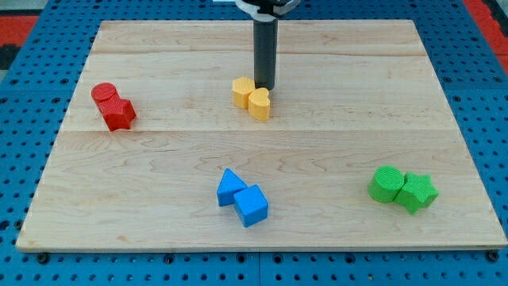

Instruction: Push the heart into the hexagon

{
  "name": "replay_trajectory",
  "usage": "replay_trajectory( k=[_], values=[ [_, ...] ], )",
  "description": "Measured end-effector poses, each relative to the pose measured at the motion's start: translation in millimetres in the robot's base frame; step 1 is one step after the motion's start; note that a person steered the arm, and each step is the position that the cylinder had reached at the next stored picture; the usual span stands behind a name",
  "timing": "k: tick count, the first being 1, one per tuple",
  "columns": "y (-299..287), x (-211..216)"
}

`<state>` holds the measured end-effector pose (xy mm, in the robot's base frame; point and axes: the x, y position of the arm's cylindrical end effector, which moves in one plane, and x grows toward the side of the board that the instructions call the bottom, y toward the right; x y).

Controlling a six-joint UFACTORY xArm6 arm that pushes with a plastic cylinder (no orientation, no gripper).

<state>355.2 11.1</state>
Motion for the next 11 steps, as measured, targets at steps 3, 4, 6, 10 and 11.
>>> replay_trajectory(
  k=[3,4,6,10,11],
  values=[
    [-40.3,1.1],
    [7.9,-2.1],
    [63.0,-0.7],
    [-4.0,33.2],
    [-12.3,33.2]
  ],
)
